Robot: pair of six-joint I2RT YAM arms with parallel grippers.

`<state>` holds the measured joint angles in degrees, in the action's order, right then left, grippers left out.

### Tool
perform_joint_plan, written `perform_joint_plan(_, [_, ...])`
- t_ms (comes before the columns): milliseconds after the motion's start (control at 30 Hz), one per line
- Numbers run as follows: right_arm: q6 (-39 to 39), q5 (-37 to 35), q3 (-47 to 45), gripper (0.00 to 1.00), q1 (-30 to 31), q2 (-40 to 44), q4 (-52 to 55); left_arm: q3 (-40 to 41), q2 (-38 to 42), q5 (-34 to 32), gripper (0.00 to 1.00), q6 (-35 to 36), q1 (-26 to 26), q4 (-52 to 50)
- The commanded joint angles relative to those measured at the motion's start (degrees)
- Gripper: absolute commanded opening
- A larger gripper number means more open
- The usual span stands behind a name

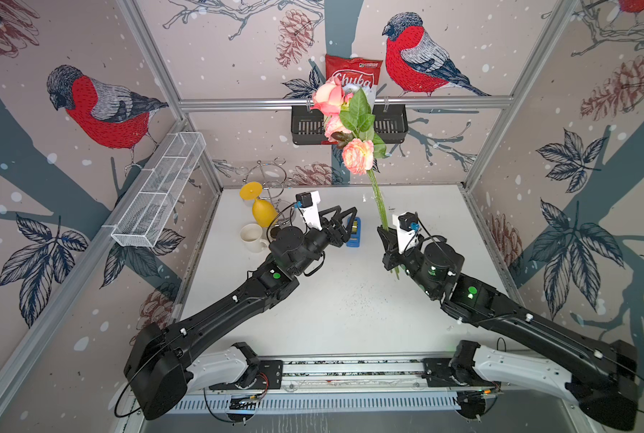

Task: Wrap bouquets with tape
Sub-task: Wrap the tape around the bouquet.

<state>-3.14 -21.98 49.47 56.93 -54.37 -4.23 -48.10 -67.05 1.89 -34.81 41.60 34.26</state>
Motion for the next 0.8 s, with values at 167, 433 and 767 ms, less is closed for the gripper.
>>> perform_joint_plan(167, [-2.91,4.49,0.19,0.00,0.11,0.97,-0.70,0.88,1.12,18.04,0.72,-3.15,-3.03,18.73])
perform_joint_plan(433, [-2.97,5.75,1.28,0.00,0.13,-0.54,-1.13,-3.92,-3.08,16.52,0.72,-0.82,-2.14,13.01])
perform_joint_plan(767, [-2.62,5.46,2.09,0.00,0.98,-1.64,-0.63,-4.42,-6.25,14.69,0.57,-5.05,-1.88,18.15])
